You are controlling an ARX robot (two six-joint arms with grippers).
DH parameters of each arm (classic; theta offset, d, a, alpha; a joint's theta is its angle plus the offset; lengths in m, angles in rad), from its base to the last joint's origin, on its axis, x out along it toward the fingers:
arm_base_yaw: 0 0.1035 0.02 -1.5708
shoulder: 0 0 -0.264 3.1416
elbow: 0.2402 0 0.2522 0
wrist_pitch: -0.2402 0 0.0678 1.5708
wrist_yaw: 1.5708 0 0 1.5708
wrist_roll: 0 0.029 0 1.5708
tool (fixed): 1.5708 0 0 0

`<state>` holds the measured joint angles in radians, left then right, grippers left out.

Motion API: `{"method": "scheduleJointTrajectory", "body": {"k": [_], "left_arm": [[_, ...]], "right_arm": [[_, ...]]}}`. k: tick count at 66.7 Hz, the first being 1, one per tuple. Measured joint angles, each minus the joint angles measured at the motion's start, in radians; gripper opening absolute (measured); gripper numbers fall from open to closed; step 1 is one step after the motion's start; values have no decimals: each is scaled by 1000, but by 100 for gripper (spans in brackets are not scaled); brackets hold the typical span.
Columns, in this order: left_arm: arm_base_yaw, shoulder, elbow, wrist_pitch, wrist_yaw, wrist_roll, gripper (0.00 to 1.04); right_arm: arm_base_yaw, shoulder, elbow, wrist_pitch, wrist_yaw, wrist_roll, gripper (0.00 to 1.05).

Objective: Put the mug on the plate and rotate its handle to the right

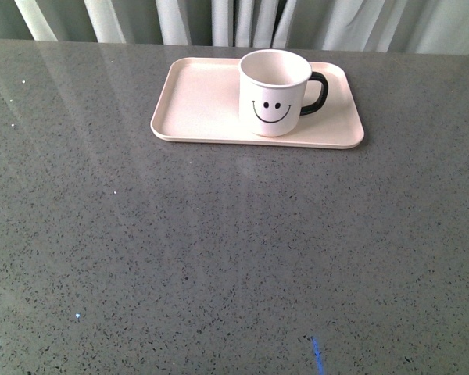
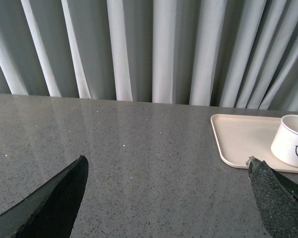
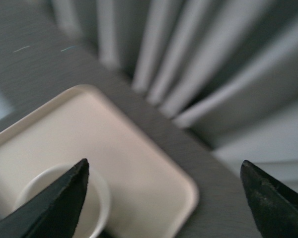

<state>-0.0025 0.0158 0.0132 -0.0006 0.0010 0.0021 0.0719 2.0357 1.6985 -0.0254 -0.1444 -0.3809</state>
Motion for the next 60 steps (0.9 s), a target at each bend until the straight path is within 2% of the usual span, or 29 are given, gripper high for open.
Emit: {"method": "scheduleJointTrajectory", "body": {"k": [5, 11, 16, 18, 28, 33, 47, 60], "left_arm": [[0, 0, 0, 0, -1, 0, 96], [0, 0, 0, 0, -1, 0, 96], [0, 0, 0, 0, -1, 0, 96], [0, 0, 0, 0, -1, 0, 96], [0, 0, 0, 0, -1, 0, 96], [0, 0, 0, 0, -1, 0, 96], [0, 0, 0, 0, -1, 0, 96], [0, 0, 0, 0, -1, 0, 96]], "right_arm": [[2, -107, -279, 392, 179, 185, 68], [-6, -229, -538, 676, 202, 296, 52], [-14, -314, -695, 796, 201, 332, 40], [-20, -362, -790, 845, 200, 346, 31], [-28, -469, -1038, 928, 188, 366, 3], [-45, -526, -1130, 957, 145, 369, 2], [-73, -718, -1366, 998, 145, 370, 2], [-73, -842, -1473, 985, 144, 370, 2]]}}
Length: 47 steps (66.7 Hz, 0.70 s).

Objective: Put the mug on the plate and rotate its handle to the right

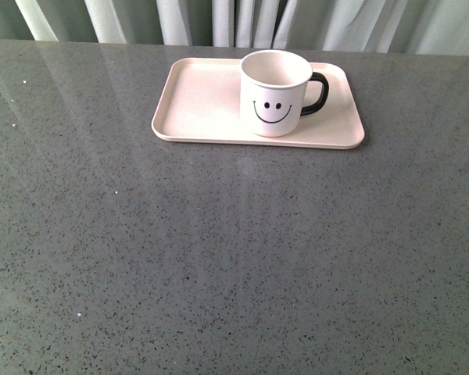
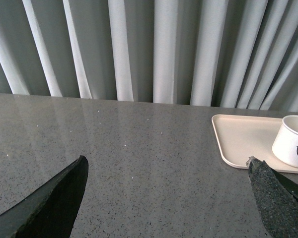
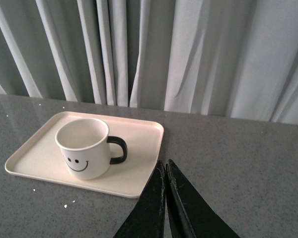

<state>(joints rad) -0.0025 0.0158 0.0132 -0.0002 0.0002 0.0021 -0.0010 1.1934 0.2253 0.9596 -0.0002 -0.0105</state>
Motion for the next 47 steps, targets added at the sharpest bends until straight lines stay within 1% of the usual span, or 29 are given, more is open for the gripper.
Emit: {"method": "scheduleJointTrajectory", "body": {"k": [18, 22, 25, 30, 47], "left_arm": [[0, 0, 0, 0, 0, 0, 96], [0, 0, 0, 0, 0, 0, 96], [0, 0, 0, 0, 0, 0, 96], [0, 0, 0, 0, 0, 0, 96], [0, 0, 0, 0, 0, 0, 96]], "right_arm": [[0, -181, -106, -80, 0, 0, 2], [0, -187, -137, -37, 0, 0, 2], [0, -197, -154, -37, 0, 0, 2], [0, -269, -186, -97, 0, 0, 2], [0, -467, -205, -262, 0, 0, 2]]}}
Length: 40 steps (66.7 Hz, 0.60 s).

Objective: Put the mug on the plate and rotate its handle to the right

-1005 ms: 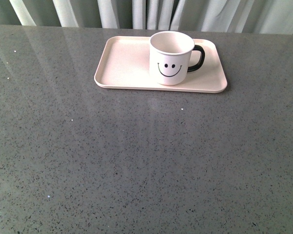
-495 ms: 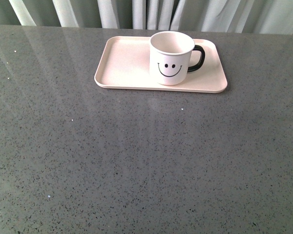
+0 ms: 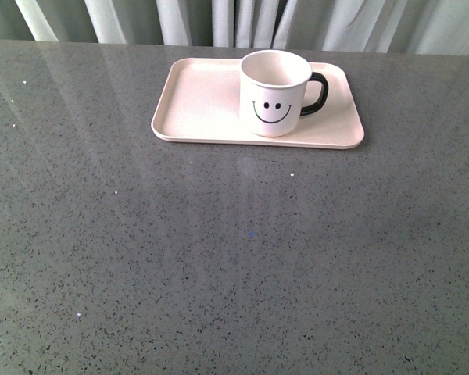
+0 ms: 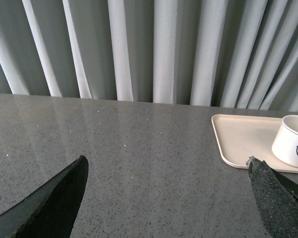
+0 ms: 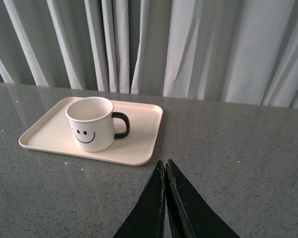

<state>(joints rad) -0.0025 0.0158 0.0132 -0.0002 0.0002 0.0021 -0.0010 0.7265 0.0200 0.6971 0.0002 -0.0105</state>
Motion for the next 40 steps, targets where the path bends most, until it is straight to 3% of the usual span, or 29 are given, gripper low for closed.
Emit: {"method": "scheduleJointTrajectory", "body": {"k": [23, 40], "left_arm": [[0, 0, 0, 0, 0, 0, 96], [0, 0, 0, 0, 0, 0, 96]], "right_arm": [[0, -290, -1, -264, 0, 0, 2], [0, -407, -1, -377, 0, 0, 2]]}}
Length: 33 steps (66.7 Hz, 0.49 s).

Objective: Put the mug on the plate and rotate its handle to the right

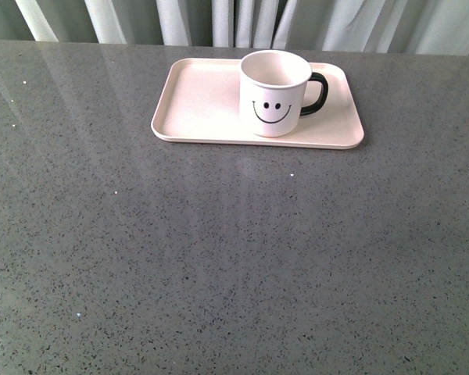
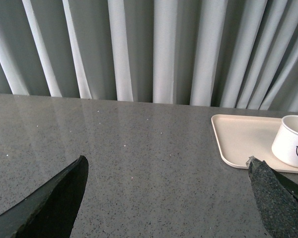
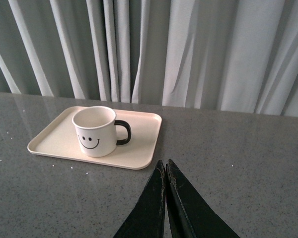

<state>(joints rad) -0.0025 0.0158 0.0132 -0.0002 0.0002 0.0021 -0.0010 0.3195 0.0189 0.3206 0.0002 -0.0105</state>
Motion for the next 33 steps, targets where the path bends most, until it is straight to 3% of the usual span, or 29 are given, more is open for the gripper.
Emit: {"method": "scheduleJointTrajectory", "body": {"k": [30, 33], "left_arm": [[0, 0, 0, 0, 0, 0, 95], [0, 0, 0, 0, 0, 0, 96]], "right_arm": [[0, -142, 0, -142, 0, 0, 2], [0, -214, 0, -241, -2, 0, 2]]}}
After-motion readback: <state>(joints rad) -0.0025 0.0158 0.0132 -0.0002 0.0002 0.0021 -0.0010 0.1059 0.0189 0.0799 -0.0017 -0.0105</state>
